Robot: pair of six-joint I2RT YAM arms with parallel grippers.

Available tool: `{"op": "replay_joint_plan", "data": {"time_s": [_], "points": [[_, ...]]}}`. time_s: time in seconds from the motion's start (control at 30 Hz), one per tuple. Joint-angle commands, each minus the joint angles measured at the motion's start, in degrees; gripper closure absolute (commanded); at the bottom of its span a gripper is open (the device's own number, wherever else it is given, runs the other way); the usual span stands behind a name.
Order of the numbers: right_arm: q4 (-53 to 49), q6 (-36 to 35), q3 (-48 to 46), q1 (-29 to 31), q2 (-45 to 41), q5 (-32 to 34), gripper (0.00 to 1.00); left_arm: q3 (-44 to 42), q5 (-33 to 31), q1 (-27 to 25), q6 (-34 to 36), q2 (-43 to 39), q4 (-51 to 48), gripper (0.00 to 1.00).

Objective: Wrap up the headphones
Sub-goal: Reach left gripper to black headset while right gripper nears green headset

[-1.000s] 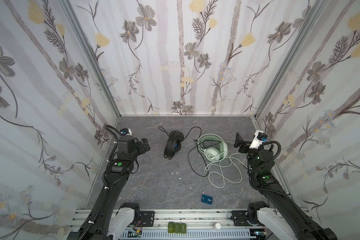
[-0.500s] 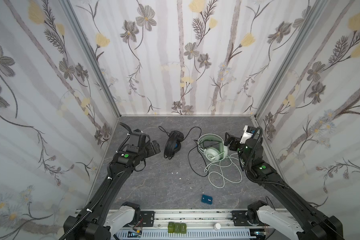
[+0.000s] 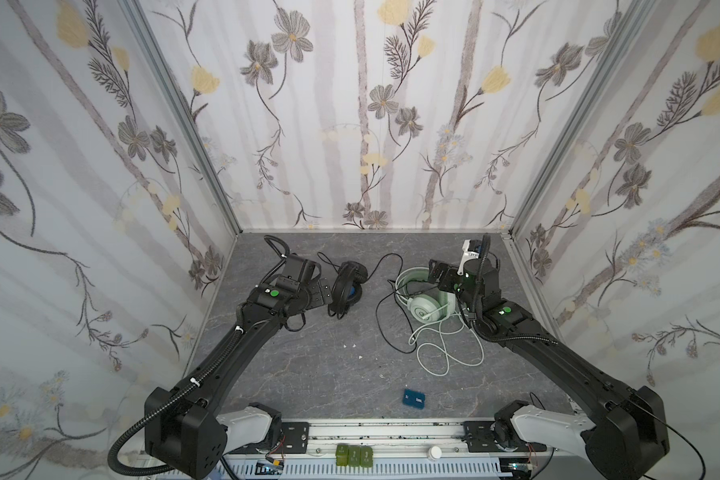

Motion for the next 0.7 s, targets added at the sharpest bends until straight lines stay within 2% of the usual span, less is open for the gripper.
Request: {"op": "replay_joint_plan", "data": {"time_s": [0.0, 0.13, 0.23, 0.47, 0.67], "points": [[-1.2, 1.7, 1.9, 1.4, 2.3, -0.3, 0.0, 1.0, -2.4, -0.3, 0.8, 2.2, -0.4, 0.0], [-2.9, 1.5, 5.4, 2.2, 5.3, -0.2, 0.0, 2.3, -2.4, -0.9, 1.3, 4.9, 0.3, 0.0], [-3.5, 1.0, 6.9, 2.3, 5.9, -0.1, 0.0, 2.9, -3.7, -3.4, 2.5, 4.9, 1.4, 0.0], [-4.8, 0.8, 6.9, 2.4, 5.2, 0.6, 0.0, 3.9, -11.5, -8.5, 2.4, 1.1, -0.5, 0.0], [-5.2, 0.4, 6.9, 2.5, 4.4, 1.3, 0.0, 5.6, -9.2, -11.7, 1.3, 2.6, 1.0, 0.0]]}}
